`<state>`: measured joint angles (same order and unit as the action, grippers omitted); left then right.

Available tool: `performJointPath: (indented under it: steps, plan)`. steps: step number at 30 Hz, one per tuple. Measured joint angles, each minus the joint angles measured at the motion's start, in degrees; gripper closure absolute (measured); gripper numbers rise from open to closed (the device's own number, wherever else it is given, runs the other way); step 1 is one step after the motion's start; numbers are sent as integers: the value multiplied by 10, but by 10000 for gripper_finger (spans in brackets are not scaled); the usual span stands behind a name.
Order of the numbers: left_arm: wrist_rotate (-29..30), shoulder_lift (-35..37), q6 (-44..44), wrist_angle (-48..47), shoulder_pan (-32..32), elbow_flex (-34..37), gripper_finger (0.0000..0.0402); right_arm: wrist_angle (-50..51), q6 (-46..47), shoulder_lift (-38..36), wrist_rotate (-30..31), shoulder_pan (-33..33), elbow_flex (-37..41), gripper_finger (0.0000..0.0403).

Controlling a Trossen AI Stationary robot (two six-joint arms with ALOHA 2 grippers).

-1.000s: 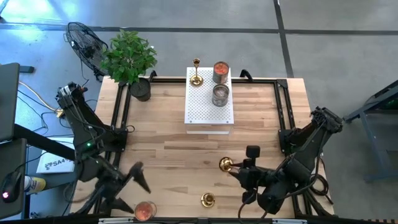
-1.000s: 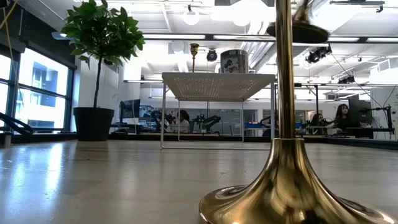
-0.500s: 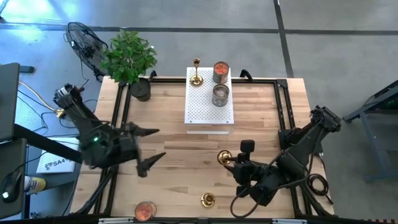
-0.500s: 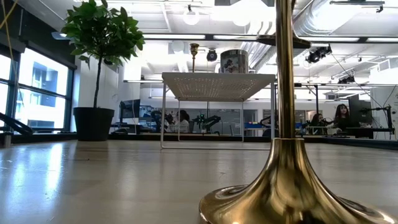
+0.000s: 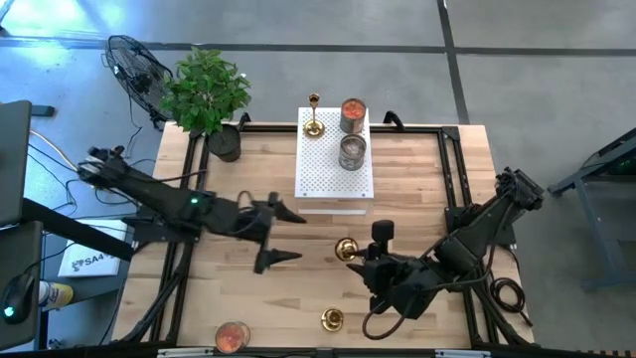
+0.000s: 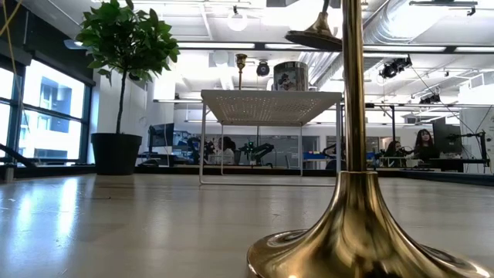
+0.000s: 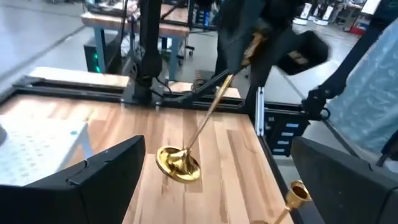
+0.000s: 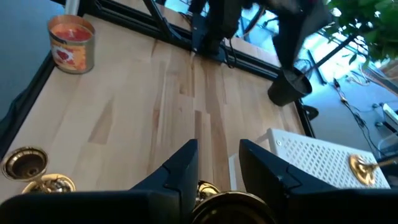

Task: Pick & Place candle stick holders
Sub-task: Put the top gold candle holder on the shelf

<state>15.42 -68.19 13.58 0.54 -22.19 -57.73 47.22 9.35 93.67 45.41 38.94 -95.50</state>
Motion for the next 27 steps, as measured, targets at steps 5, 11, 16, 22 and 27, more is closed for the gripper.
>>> performJointPath:
  steps: [5,11,16,22,27]
  plan:
    - [-46,-65,18,38,42,-7,5,-29,-26,0,-20,-10,0,297]
    - [-69,-118,19,90,53,-16,5,-45,-34,0,-39,-16,0,297]
    - [-74,-139,18,124,53,-16,5,-46,-34,0,-43,-18,0,297]
    - [-103,-142,17,130,53,-16,5,-47,-39,0,-51,-18,0,297]
    - [-167,-142,15,139,53,-16,5,-51,-46,0,-53,-18,0,297]
